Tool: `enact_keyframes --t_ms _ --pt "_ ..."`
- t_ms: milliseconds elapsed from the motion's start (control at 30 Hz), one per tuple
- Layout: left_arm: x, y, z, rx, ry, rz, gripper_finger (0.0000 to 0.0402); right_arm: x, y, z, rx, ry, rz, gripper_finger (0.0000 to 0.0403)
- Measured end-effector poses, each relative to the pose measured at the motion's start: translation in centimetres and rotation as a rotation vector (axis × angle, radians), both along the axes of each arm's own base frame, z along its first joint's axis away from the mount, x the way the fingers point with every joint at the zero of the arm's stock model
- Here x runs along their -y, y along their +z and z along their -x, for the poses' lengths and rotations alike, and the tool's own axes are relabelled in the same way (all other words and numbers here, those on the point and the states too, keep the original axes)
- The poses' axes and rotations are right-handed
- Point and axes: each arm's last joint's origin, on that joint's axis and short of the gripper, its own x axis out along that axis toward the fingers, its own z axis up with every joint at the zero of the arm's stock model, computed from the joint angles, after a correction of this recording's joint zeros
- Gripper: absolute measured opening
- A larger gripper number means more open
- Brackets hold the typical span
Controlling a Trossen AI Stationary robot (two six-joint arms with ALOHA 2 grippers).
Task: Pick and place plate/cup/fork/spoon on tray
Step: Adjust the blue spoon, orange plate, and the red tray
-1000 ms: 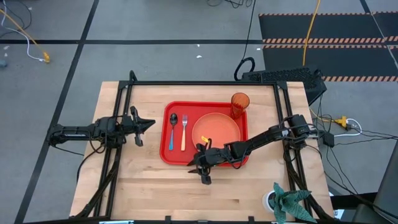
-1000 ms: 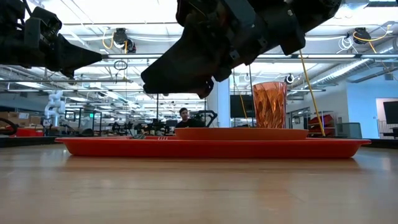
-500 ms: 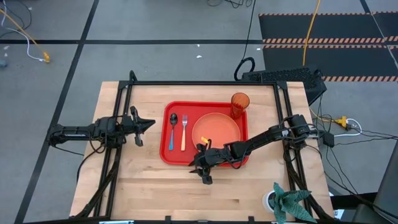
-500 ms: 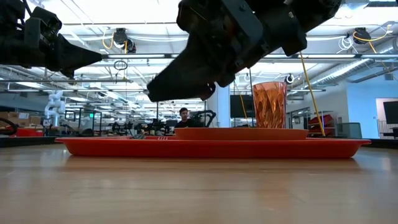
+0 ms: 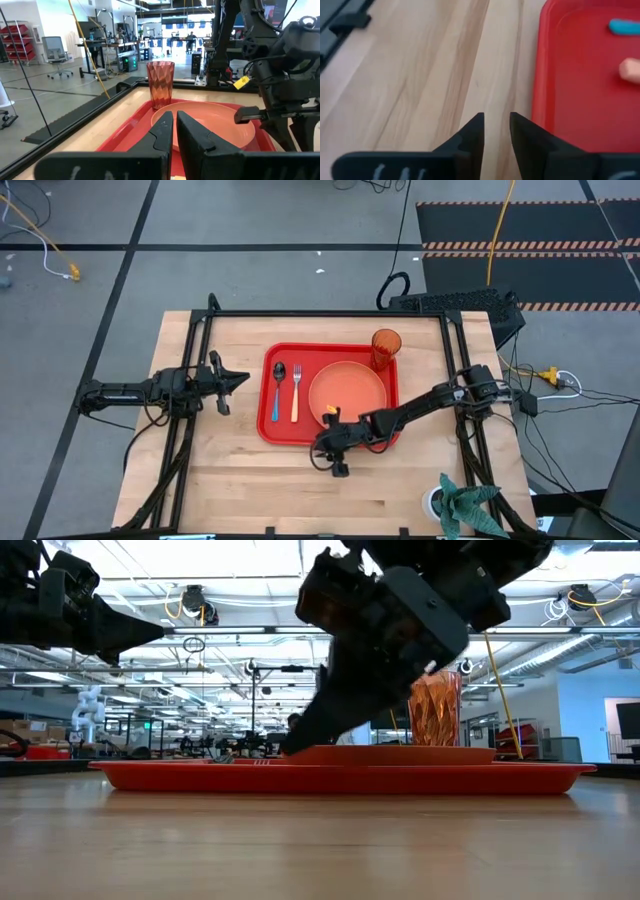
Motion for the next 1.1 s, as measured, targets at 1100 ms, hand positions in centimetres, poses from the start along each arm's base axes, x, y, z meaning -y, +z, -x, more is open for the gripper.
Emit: enact_keyframes --t_ms 1100 --pt "0.0 0.0 0.0 0.000 0.000 0.000 0.0028 0.4 -1.3 1.2 -0.108 0.006 0.052 0.0017"
